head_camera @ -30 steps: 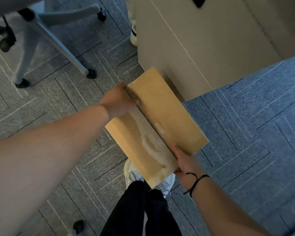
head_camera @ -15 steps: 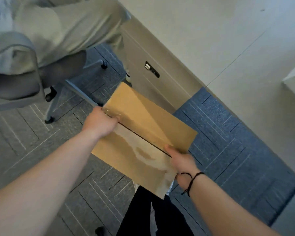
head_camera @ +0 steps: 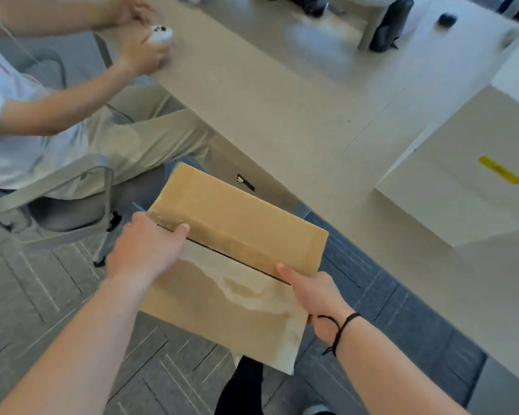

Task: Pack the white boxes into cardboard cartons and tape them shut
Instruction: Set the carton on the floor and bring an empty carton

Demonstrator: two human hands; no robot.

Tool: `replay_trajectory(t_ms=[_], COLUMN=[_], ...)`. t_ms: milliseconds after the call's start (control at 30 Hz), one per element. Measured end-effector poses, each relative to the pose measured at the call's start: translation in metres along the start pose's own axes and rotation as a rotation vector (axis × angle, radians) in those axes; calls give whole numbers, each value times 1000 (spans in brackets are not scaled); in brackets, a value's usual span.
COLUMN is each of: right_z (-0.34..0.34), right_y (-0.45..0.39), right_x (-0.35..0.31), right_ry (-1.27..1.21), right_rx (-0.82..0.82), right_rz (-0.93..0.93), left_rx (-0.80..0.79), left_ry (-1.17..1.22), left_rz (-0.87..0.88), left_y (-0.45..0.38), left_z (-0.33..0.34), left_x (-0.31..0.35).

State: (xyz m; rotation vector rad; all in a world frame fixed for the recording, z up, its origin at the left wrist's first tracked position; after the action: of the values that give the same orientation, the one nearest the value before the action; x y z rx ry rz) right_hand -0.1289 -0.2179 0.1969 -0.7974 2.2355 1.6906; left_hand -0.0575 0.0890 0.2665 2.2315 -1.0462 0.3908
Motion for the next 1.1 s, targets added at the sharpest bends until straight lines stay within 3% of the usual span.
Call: replay_trajectory(t_ms=[200,433,633,1100], right_z=[-70,-189,-292,-513], right_y=[60,126,166,187], right_x=[-28,-16,41,240], right_ry=[1,3,35,6], right_rx=[42,191,306,589], right_rz=[-133,-323,-338,-84], left_rx=[112,79,-58,-440], left_ry=[-71,4,16,-153], left_rz=[165,297,410,568], left_y=[73,167,248,423], left_z=[-43,-28,37,262], left_x=[74,146,196,294])
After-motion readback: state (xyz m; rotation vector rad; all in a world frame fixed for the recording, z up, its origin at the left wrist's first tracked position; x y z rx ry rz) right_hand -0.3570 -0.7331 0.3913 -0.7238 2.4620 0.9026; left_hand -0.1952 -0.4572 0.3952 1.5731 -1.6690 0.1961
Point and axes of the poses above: each hand's wrist, its own y-axis away from the middle knuckle, its own z-axis out of the palm, x = y × z, the point moved 7 cm from there along -y, towards the middle knuckle, and after that the axes turned 11 degrees about y, right-handed, at the moved point
